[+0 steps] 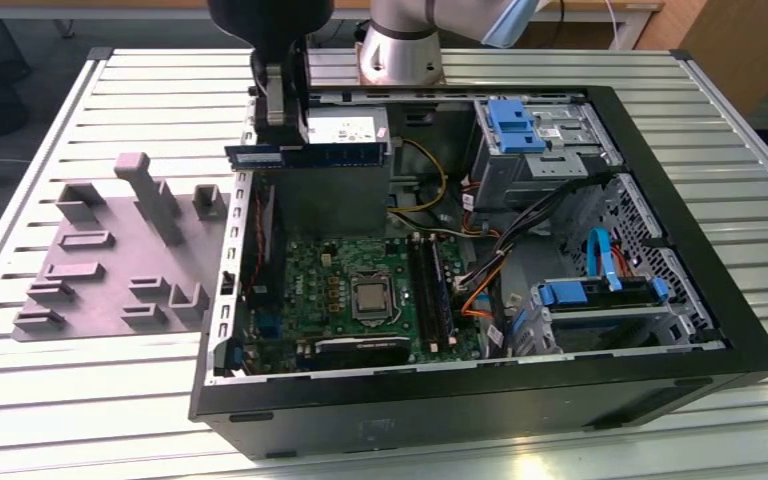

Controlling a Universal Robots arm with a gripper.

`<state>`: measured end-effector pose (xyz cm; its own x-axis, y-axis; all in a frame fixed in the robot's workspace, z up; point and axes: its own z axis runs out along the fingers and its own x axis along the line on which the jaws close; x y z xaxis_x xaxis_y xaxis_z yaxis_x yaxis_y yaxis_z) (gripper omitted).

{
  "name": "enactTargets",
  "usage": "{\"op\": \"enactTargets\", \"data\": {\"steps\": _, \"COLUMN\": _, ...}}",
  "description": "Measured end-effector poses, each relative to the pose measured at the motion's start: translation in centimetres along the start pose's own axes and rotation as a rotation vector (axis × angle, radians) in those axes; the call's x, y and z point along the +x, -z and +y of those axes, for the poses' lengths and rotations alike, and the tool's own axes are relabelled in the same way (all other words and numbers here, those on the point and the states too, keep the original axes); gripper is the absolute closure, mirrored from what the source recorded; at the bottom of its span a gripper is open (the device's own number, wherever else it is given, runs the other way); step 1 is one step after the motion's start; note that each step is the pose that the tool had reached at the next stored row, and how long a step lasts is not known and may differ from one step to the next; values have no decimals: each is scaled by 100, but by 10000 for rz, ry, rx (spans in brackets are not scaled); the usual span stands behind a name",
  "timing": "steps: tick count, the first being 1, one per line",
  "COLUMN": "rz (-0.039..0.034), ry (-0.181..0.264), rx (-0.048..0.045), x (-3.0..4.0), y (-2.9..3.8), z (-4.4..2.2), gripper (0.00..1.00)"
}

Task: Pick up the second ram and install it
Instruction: 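Pick up the second ram and move it above second insertion slot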

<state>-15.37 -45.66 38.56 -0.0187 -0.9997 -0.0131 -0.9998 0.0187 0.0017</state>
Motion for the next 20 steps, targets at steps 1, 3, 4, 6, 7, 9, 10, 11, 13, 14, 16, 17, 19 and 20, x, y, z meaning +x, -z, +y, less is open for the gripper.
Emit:
{"op": "enactTargets", "data": {"steps": 1, "rz": 0, "ry": -2, "rx": 0, "x": 0, "y": 0, "z": -16, "gripper": 86}}
{"op": "enactTargets", "data": {"steps": 3, "rz": 0, "ry": -7, "rx": 0, "x": -1, "y": -1, "z": -54, "gripper": 86}}
{"op": "enactTargets", "data": {"steps": 4, "rz": 0, "ry": -9, "rx": 0, "x": -1, "y": -1, "z": -75, "gripper": 86}}
{"op": "enactTargets", "data": {"steps": 6, "rz": 0, "ry": -14, "rx": 0, "x": -2, "y": -1, "z": -117, "gripper": 86}}
{"op": "enactTargets", "data": {"steps": 7, "rz": 0, "ry": -16, "rx": 0, "x": -2, "y": -1, "z": -138, "gripper": 86}}
{"op": "enactTargets", "data": {"steps": 9, "rz": 0, "ry": -21, "rx": 0, "x": -3, "y": -1, "z": -179, "gripper": 86}}
{"op": "enactTargets", "data": {"steps": 10, "rz": 0, "ry": -22, "rx": 0, "x": -4, "y": -1, "z": -199, "gripper": 86}}
{"op": "enactTargets", "data": {"steps": 11, "rz": 0, "ry": -23, "rx": 0, "x": -4, "y": -1, "z": -219, "gripper": 86}}
{"op": "enactTargets", "data": {"steps": 13, "rz": 0, "ry": -26, "rx": 0, "x": -5, "y": -1, "z": -264, "gripper": 86}}
{"op": "enactTargets", "data": {"steps": 14, "rz": 0, "ry": -28, "rx": 0, "x": -5, "y": -1, "z": -287, "gripper": 86}}
{"op": "enactTargets", "data": {"steps": 16, "rz": -1, "ry": -32, "rx": 0, "x": -6, "y": -1, "z": -332, "gripper": 86}}
{"op": "enactTargets", "data": {"steps": 17, "rz": 0, "ry": -34, "rx": 0, "x": -7, "y": -1, "z": -357, "gripper": 86}}
{"op": "enactTargets", "data": {"steps": 19, "rz": 0, "ry": -42, "rx": 0, "x": -8, "y": -1, "z": -408, "gripper": 86}}
{"op": "enactTargets", "data": {"steps": 20, "rz": 0, "ry": -45, "rx": 0, "x": -8, "y": -1, "z": -431, "gripper": 86}}
